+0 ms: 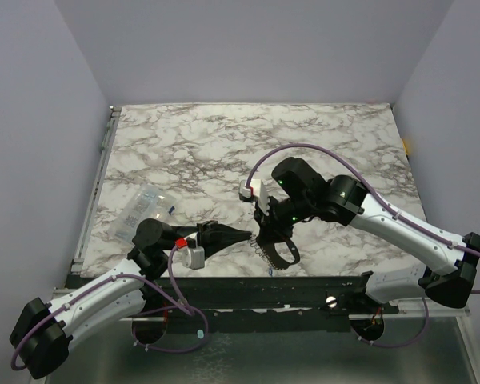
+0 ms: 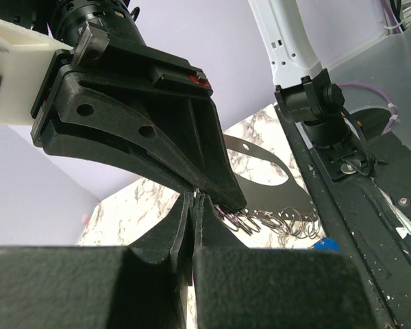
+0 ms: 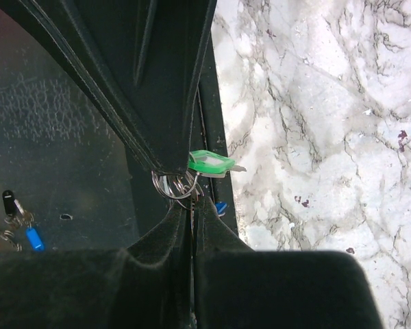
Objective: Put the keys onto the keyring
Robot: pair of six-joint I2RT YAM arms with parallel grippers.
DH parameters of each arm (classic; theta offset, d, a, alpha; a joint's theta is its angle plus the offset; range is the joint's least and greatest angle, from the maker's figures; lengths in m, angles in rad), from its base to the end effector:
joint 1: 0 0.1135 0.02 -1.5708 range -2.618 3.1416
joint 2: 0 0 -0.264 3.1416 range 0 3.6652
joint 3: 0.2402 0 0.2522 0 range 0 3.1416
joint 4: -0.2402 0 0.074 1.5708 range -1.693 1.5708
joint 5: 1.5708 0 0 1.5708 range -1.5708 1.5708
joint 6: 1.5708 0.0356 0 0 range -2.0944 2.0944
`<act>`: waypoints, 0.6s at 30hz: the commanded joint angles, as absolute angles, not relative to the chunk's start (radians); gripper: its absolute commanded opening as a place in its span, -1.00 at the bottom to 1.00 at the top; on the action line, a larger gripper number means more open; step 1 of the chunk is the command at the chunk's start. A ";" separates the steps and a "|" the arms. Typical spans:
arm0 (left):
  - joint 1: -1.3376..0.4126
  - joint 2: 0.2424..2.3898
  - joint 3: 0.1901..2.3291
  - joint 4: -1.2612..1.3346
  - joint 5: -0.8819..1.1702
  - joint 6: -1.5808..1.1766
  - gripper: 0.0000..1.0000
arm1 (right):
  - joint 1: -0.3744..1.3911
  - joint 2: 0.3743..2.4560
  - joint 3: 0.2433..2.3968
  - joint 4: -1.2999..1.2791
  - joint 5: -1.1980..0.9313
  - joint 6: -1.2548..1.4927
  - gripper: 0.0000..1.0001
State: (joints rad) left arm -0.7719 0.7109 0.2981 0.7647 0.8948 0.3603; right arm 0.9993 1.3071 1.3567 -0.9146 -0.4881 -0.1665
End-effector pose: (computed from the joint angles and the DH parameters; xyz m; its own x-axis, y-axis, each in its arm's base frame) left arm 0.0944 -0.1306 0.2756 0.5700 -0.2470 -0.7836 0.8124 0.0263 0.5826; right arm 0.1273 0.2288 0.3602 -0.2556 -0.6681 -0.6988 -0.9631 0.1127 0.2445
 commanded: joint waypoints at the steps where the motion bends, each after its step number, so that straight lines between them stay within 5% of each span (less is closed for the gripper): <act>1: -0.776 0.709 0.291 0.795 0.938 0.362 -1.00 | 0.996 1.301 1.396 -0.921 -0.504 -0.177 -0.99; 18: -0.779 0.708 0.290 0.795 0.954 0.353 -1.00 | 0.996 1.284 1.396 -0.922 -0.489 -0.178 -0.99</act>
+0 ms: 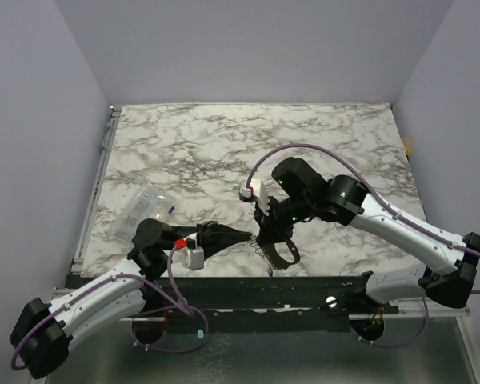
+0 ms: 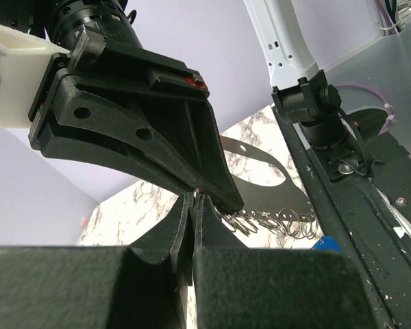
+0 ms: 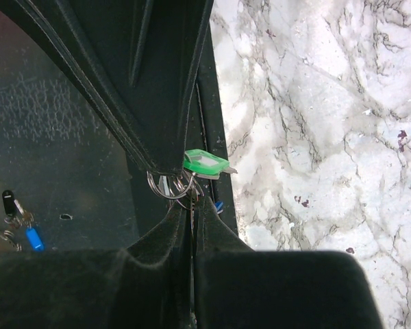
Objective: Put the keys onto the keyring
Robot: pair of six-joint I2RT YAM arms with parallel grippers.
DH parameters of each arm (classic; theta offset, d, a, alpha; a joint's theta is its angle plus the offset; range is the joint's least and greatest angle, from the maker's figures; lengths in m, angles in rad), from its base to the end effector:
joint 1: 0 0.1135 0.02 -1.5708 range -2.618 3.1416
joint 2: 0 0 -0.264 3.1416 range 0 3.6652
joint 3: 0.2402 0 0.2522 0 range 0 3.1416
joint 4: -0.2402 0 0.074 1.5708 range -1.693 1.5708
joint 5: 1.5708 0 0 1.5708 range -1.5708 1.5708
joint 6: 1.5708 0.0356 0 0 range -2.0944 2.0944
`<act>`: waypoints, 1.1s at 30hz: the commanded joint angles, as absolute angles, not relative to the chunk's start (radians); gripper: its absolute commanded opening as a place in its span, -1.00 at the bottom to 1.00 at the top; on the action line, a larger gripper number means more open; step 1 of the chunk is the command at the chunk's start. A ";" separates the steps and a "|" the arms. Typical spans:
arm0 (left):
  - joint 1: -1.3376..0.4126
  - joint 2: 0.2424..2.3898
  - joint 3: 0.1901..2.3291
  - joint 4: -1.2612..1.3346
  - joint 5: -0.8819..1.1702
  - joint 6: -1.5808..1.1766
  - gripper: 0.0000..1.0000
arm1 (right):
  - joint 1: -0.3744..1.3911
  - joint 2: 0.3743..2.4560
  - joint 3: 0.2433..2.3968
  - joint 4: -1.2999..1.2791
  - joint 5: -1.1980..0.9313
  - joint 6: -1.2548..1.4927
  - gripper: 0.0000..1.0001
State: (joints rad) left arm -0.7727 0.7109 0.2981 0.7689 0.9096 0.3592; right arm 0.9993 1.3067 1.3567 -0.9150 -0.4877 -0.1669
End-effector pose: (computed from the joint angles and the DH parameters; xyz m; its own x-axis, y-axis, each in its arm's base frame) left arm 0.0937 -0.1306 0.2759 0.5706 -0.2548 -0.7807 0.8094 0.0137 0.5871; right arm 0.1272 0.2287 0.3603 -0.2552 -0.6682 -0.6989 -0.9632 0.1128 0.2439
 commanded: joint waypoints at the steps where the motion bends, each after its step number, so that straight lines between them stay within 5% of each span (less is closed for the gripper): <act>1: -0.779 0.709 0.290 0.795 0.954 0.353 -1.00 | 0.996 1.283 1.396 -0.923 -0.488 -0.178 -0.99; 33: -0.780 0.698 0.284 0.796 0.944 0.358 -1.00 | 0.996 1.238 1.379 -0.901 -0.446 -0.176 -0.99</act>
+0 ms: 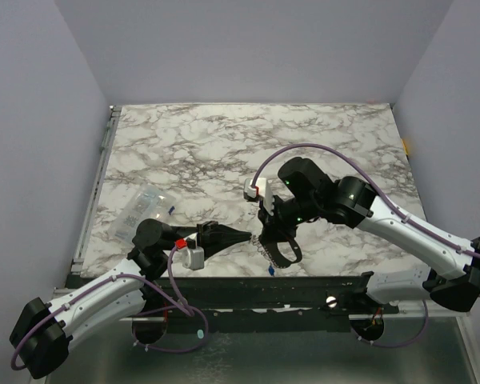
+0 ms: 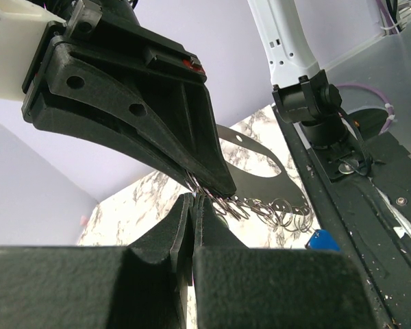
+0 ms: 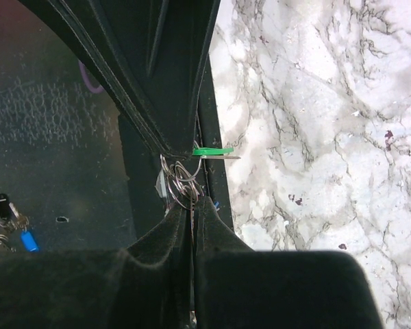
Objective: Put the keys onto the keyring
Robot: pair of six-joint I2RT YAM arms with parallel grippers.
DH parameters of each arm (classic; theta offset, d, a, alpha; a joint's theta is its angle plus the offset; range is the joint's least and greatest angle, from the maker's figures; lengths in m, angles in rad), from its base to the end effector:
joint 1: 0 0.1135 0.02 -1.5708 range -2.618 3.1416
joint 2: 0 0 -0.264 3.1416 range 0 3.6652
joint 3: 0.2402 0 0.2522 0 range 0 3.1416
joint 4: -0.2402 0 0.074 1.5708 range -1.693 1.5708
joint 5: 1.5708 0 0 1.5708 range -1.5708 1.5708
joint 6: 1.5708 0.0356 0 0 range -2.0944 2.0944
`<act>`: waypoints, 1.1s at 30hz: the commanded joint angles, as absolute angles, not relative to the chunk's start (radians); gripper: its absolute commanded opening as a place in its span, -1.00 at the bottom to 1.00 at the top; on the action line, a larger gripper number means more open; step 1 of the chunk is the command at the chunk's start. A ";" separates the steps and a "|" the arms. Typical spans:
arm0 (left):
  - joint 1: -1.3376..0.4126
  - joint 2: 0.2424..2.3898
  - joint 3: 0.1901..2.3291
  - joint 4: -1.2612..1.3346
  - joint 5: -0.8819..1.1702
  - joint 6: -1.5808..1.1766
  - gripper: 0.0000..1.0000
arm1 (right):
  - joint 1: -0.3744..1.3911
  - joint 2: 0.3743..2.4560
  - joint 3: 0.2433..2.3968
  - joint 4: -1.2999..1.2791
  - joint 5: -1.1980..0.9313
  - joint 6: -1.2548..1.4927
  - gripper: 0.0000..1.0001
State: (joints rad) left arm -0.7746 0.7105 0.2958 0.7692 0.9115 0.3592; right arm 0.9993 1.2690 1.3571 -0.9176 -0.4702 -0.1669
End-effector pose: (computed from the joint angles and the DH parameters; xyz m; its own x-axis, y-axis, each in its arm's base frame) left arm 0.0933 -0.1307 0.2752 0.5691 -0.2557 -0.7815 0.8099 0.0098 0.5865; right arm 0.1226 0.2204 0.3689 -0.2414 -0.6491 -0.7214 -0.9688 0.1187 0.2174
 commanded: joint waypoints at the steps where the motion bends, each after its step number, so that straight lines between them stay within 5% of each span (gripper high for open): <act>1: -0.779 0.697 0.284 0.795 0.943 0.359 -1.00 | 0.996 1.238 1.379 -0.901 -0.445 -0.176 -0.99; 11: -0.780 0.699 0.282 0.795 0.942 0.359 -0.94 | 0.996 1.232 1.378 -0.896 -0.442 -0.173 -0.99; 19: -0.780 0.694 0.284 0.794 0.924 0.338 -0.17 | 0.996 1.226 1.373 -0.895 -0.439 -0.170 -0.99; 23: -0.779 0.691 0.282 0.795 0.913 0.326 0.07 | 0.996 1.221 1.371 -0.894 -0.436 -0.169 -0.99; 33: -0.780 0.688 0.283 0.796 0.863 0.260 0.19 | 0.996 1.197 1.350 -0.880 -0.398 -0.161 -0.99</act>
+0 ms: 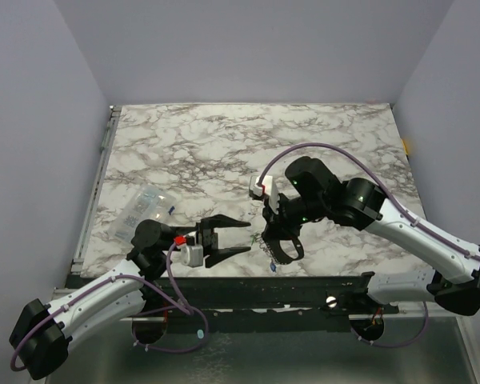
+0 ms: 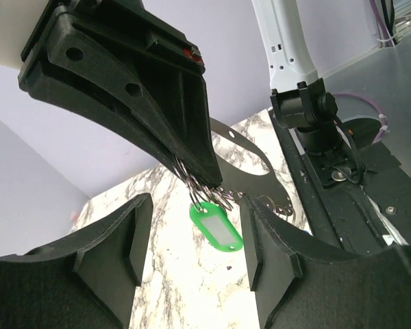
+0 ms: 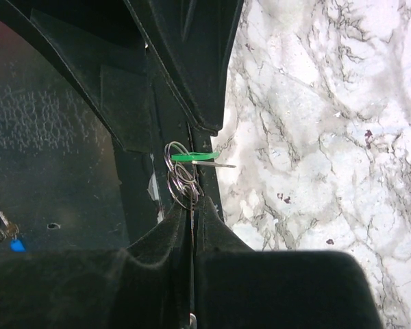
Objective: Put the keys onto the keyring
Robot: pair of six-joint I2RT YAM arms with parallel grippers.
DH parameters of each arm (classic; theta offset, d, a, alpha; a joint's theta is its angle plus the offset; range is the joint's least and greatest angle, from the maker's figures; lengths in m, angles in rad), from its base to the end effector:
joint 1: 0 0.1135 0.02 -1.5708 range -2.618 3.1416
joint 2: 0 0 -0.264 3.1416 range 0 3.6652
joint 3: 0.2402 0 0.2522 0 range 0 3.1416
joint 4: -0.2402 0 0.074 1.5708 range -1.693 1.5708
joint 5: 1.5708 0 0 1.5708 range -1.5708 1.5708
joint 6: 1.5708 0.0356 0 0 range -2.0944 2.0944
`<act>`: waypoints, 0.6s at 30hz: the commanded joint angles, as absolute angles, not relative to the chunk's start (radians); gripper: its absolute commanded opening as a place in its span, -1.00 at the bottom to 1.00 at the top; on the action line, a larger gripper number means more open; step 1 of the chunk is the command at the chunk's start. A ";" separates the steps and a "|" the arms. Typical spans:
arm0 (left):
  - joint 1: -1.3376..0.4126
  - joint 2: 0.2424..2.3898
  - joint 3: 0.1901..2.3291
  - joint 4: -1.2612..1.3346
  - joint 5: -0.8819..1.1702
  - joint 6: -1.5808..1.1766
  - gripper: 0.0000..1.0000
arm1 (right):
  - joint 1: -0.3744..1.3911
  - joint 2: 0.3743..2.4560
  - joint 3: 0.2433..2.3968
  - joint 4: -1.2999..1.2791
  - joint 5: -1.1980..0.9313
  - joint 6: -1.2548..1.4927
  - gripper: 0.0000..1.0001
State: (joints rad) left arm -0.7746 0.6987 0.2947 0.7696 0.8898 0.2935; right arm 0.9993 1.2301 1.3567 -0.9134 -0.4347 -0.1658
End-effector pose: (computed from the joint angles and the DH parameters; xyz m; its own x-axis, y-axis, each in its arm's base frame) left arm 0.0927 -0.1294 0.2767 0.5220 -0.2560 -0.8136 0.8440 0.0172 0.5361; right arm 0.1184 0.2119 0.3775 -0.2253 -0.6271 -0.7456 -0.9743 0.1389 0.1776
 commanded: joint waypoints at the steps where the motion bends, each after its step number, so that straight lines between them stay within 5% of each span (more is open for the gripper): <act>1: -0.779 0.685 0.281 0.797 0.850 0.255 0.19 | 0.996 1.193 1.344 -0.874 -0.387 -0.159 -0.99; 10: -0.780 0.711 0.330 0.852 0.759 -0.019 0.09 | 0.996 1.167 1.306 -0.810 -0.333 -0.146 -0.99; 18: -0.779 0.807 0.403 0.878 0.799 -0.178 -0.23 | 0.996 1.154 1.284 -0.777 -0.323 -0.140 -0.99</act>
State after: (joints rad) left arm -0.7746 0.7841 0.3756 0.8314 0.7902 -0.0658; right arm 0.9993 1.1843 1.3033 -0.8310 -0.3462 -0.1535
